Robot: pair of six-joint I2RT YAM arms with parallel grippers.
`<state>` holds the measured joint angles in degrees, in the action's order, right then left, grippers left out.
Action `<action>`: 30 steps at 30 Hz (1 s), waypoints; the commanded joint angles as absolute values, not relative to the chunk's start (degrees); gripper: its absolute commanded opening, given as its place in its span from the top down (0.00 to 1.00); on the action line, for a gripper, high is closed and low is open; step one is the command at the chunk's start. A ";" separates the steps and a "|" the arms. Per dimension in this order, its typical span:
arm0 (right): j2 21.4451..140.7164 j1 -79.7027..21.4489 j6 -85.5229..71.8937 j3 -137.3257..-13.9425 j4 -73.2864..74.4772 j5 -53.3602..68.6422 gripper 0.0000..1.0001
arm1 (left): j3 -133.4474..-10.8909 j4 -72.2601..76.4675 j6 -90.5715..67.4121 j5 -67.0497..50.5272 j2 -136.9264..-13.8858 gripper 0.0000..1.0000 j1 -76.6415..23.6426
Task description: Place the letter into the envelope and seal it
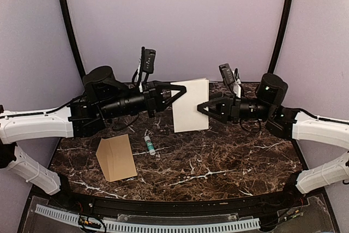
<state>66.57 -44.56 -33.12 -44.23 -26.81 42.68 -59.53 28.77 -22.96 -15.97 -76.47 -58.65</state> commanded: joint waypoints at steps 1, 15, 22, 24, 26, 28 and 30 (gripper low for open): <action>68.08 -44.30 -33.32 -46.92 -30.12 44.83 0.56 | -58.80 31.54 -23.87 -17.92 -74.14 1.00 -58.45; 68.04 -44.21 -32.64 -43.13 -29.84 41.00 1.00 | -54.05 22.26 -25.32 -5.75 -70.15 0.74 -58.46; 68.45 -44.21 -29.67 -43.11 -20.59 24.91 1.00 | -49.35 1.58 -32.07 17.53 -59.85 0.34 -58.45; 68.76 -44.16 -29.34 -42.98 -19.53 21.04 1.00 | -48.89 -6.12 -35.73 23.24 -57.77 0.32 -58.45; 69.02 -44.16 -29.07 -42.83 -18.70 18.51 1.00 | -49.02 -14.14 -40.61 28.73 -56.65 0.31 -58.45; 69.20 -44.21 -28.69 -42.69 -18.34 16.92 1.00 | -49.41 -22.49 -46.31 32.82 -56.38 0.30 -58.46; 69.27 -44.19 -28.48 -42.34 -18.20 15.52 1.00 | -49.87 -32.40 -51.70 35.14 -56.83 0.29 -58.45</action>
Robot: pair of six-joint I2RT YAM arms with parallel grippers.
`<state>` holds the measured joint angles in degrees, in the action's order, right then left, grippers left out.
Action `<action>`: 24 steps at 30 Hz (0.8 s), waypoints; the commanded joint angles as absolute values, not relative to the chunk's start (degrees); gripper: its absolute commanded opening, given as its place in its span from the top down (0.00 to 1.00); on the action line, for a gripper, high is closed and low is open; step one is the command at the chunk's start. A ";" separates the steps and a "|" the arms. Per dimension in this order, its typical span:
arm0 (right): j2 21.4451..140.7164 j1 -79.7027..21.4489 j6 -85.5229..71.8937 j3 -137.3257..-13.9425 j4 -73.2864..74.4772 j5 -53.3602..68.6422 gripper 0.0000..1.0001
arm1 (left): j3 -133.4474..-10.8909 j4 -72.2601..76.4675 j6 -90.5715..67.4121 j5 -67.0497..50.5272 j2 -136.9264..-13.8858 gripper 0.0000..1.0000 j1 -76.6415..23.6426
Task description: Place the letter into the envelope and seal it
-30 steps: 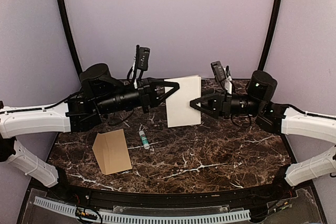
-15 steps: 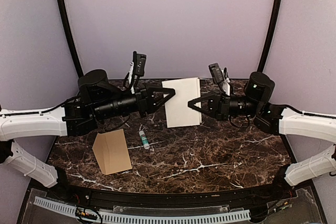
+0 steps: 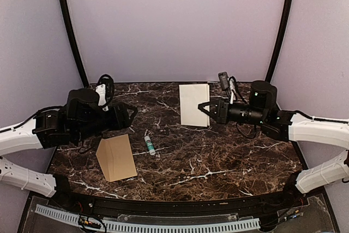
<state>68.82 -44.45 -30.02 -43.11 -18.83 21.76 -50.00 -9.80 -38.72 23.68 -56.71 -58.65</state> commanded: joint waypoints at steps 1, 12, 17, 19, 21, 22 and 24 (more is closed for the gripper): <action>69.18 -44.21 -28.44 -42.10 -18.19 15.13 1.00 | -50.06 -34.44 -53.45 35.94 -57.38 0.27 -58.45; 68.24 -44.20 -28.42 -38.31 -18.99 12.36 1.00 | -43.77 -50.02 -72.02 36.51 -57.85 0.02 -58.45; 69.29 -44.16 -29.37 -37.07 -21.17 13.88 1.00 | -38.50 -48.43 -75.41 34.62 -55.41 0.02 -58.39; 70.18 -44.21 -29.88 -36.93 -21.81 14.54 1.00 | -35.99 -45.89 -75.97 34.13 -54.24 0.02 -58.27; 71.04 -44.21 -30.25 -36.91 -22.24 15.36 1.00 | -33.34 -43.34 -76.16 33.28 -53.29 0.03 -57.62; 71.45 -44.13 -30.51 -36.87 -22.60 15.68 1.00 | -31.63 -42.37 -76.09 32.38 -52.85 0.04 -57.29; 72.16 -44.29 -31.11 -36.59 -23.39 15.97 1.00 | -29.24 -39.62 -75.45 30.95 -52.56 0.06 -55.70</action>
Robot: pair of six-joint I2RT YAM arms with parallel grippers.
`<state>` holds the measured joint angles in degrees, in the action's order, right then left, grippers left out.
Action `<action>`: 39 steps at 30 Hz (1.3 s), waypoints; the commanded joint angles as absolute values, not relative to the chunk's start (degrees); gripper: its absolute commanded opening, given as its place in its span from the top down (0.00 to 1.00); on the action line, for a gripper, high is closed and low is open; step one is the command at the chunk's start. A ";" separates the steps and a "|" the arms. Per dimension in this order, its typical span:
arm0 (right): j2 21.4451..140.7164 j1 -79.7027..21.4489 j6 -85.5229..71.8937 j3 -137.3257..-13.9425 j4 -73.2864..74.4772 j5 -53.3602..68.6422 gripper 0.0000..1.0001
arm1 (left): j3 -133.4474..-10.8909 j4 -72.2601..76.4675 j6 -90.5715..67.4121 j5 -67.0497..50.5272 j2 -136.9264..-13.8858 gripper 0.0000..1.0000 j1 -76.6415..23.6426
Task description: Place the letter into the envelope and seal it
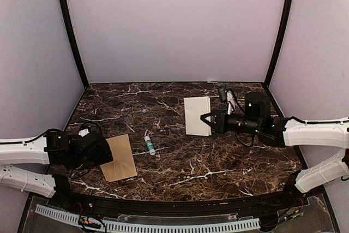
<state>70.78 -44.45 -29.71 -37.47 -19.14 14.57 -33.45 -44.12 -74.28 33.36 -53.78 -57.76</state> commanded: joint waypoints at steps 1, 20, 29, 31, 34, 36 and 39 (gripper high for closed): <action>72.56 -44.30 -31.42 -36.57 -23.80 16.07 1.00 | -28.51 -37.61 -74.85 30.46 -52.47 0.06 -54.49; 79.61 -46.49 -32.96 -40.02 -24.75 16.11 1.00 | -14.42 -11.47 -67.84 23.45 -52.80 0.54 -43.51; 80.21 -46.67 -32.75 -41.01 -23.13 15.22 1.00 | -12.38 -1.51 -64.04 22.96 -54.35 1.00 -43.01; 80.10 -46.67 -32.70 -41.33 -22.23 14.90 1.00 | -12.67 0.58 -61.88 22.35 -53.27 1.00 -43.05; 79.44 -46.83 -33.11 -42.13 -20.42 14.15 1.00 | -15.03 1.81 -58.95 20.94 -50.86 1.00 -43.02; 78.91 -47.21 -33.53 -43.03 -18.86 13.76 1.00 | -17.26 1.22 -56.64 19.88 -49.73 1.00 -43.03; 77.84 -48.36 -33.78 -44.75 -16.53 12.65 1.00 | -20.82 -0.38 -52.87 18.54 -48.91 1.00 -43.11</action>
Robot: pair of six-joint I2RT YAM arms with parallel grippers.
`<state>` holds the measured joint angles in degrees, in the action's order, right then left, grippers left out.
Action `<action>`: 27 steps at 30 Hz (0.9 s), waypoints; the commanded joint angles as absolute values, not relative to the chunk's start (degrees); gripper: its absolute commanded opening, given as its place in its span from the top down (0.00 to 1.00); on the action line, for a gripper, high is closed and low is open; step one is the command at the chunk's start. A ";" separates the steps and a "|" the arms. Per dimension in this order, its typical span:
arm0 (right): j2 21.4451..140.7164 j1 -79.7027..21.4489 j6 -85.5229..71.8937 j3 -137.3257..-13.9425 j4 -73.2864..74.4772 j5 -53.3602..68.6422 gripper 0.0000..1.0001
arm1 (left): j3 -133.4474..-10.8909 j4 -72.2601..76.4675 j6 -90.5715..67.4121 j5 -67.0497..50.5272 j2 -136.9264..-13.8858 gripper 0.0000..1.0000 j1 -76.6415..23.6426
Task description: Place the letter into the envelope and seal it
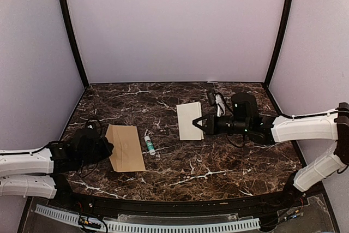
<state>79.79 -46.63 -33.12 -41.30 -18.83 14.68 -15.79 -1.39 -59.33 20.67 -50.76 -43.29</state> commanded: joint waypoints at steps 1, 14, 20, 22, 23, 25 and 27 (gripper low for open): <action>77.55 -48.75 -33.87 -45.41 -15.55 12.16 1.00 | -22.78 -0.94 -52.19 17.95 -48.81 1.00 -43.09; 73.59 -50.54 -38.04 -52.10 -8.61 5.01 1.00 | -38.44 -1.21 -42.18 12.55 -55.77 1.00 -44.77; 72.39 -50.64 -41.33 -54.05 -6.61 1.43 1.00 | -44.05 1.91 -39.10 12.24 -63.12 1.00 -46.64; 72.46 -50.71 -42.39 -54.84 -6.06 0.56 1.00 | -46.09 2.90 -38.21 12.31 -66.16 1.00 -47.25; 72.48 -50.77 -43.07 -55.28 -5.54 0.32 1.00 | -46.78 3.60 -37.63 12.35 -67.31 1.00 -47.83; 72.92 -50.88 -44.33 -56.42 -4.19 -2.54 1.00 | -49.11 4.71 -36.78 12.37 -70.57 1.00 -48.57; 73.76 -51.12 -45.53 -57.80 -2.36 -5.04 1.00 | -51.51 5.57 -35.97 12.37 -73.90 1.00 -49.32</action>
